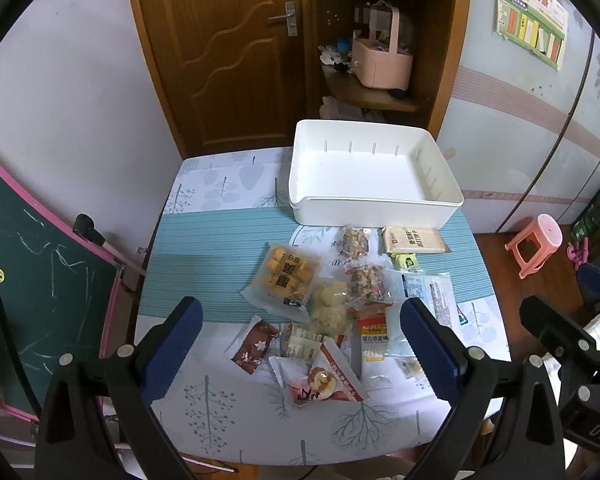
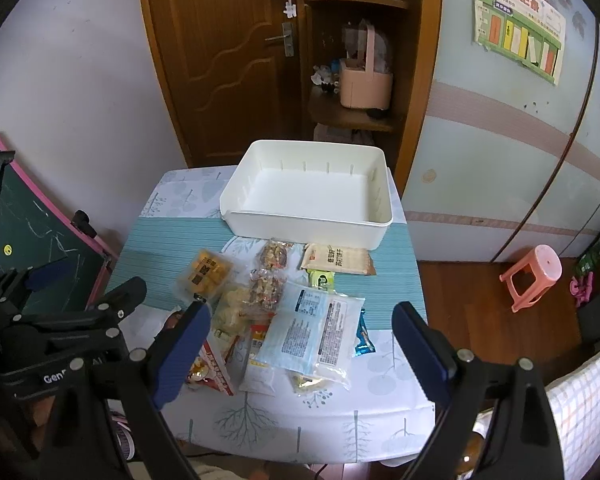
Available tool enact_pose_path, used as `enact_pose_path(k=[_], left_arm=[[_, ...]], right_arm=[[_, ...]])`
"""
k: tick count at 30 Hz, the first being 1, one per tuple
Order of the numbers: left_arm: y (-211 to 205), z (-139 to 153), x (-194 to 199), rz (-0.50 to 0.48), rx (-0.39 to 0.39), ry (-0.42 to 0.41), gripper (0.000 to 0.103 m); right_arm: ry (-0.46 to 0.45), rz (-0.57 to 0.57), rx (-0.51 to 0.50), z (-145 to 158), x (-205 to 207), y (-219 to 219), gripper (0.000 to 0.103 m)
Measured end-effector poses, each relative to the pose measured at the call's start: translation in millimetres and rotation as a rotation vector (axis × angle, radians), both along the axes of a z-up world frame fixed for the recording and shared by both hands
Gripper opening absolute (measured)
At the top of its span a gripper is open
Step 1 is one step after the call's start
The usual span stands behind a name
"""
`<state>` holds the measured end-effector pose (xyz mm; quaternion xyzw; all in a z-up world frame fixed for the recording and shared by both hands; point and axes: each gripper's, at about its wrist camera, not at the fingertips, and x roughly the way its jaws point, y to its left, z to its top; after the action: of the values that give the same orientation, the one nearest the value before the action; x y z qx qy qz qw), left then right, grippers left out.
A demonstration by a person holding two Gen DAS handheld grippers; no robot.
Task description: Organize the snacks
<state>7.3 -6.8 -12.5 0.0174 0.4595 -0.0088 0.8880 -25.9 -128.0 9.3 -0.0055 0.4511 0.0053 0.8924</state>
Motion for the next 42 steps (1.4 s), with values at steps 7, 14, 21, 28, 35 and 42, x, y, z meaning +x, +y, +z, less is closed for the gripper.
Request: enact_pose_path(k=[7, 14, 21, 28, 35, 42], left_arm=[[-3.0, 0.9, 1.4, -0.002, 0.003, 0.002, 0.099], [-5.9, 0.0, -7.0, 0.003, 0.0, 0.008, 0.099], [-5.1, -2.2, -11.0, 0.0, 0.001, 0.012, 0.099], [-3.0, -5.9, -12.0, -0.004, -0.004, 0.03, 0.099], [-1.6, -11.2, -5.0, -0.008, -0.009, 0.061, 0.099], [8.3, -24.8, 2.7, 0.016, -0.03, 0.113, 0.099]], right_arm=[[0.009, 0.001, 0.004, -1.5, -1.5, -3.8, 0.093], [0.03, 0.009, 0.011, -6.3, -4.8, -3.1, 0.093], [0.038, 0.013, 0.015, -7.9, -7.0, -1.6, 0.093], [0.049, 0.013, 0.023, -11.8, -7.0, -2.0, 0.093], [0.072, 0.018, 0.026, -18.4, -3.7, -0.1, 0.093], [0.12, 0.021, 0.048, -30.4, 2.2, 1.3, 0.093]])
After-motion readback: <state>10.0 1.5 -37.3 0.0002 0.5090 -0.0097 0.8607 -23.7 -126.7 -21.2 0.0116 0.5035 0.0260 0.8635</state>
